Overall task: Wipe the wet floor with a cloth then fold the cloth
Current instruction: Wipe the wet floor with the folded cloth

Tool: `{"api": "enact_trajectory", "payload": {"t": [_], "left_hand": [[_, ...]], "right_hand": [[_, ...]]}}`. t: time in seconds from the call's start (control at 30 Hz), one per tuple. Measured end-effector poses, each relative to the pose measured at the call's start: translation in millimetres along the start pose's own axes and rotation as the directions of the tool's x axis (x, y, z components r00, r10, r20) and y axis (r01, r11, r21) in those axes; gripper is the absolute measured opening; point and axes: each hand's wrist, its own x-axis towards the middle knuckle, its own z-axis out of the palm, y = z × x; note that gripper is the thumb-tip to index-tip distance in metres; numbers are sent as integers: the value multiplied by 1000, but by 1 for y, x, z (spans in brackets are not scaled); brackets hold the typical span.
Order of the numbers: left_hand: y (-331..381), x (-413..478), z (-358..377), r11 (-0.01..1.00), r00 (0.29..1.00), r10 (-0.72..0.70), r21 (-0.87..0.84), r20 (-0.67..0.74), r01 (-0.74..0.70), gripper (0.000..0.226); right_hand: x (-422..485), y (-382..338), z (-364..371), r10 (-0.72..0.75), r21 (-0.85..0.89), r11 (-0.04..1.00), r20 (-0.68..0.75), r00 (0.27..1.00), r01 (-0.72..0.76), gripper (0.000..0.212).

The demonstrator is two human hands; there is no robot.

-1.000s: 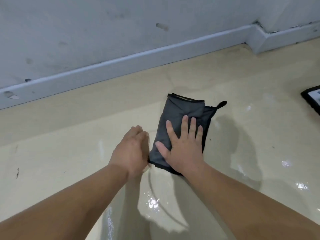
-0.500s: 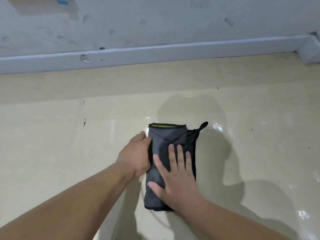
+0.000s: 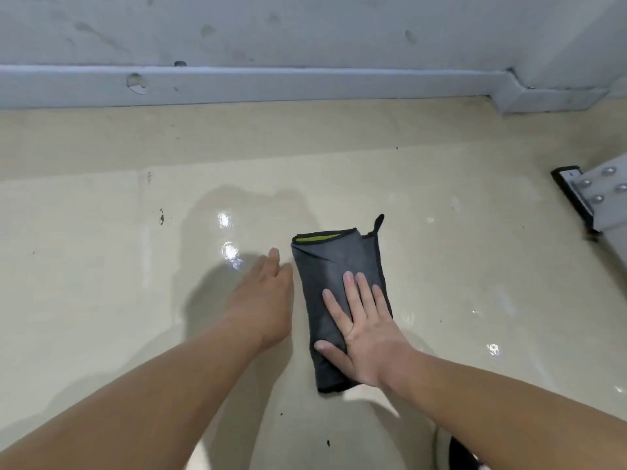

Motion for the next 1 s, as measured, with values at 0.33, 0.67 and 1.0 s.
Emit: {"api": "enact_trajectory", "payload": {"t": [0.33, 0.67, 1.0], "left_hand": [[29, -31, 6, 972, 982, 112, 187, 153, -140, 61], [30, -36, -4, 984, 989, 145, 105, 24, -146, 38], [86, -12, 22, 979, 998, 64, 196, -17, -59, 66]], "right_hand": [[-86, -19, -117, 261, 129, 931, 418, 870, -341, 87], [-47, -39, -89, 95, 181, 972, 285, 954, -151, 85], [-5, 20, 14, -41, 236, 971, 0, 999, 40, 92]]}}
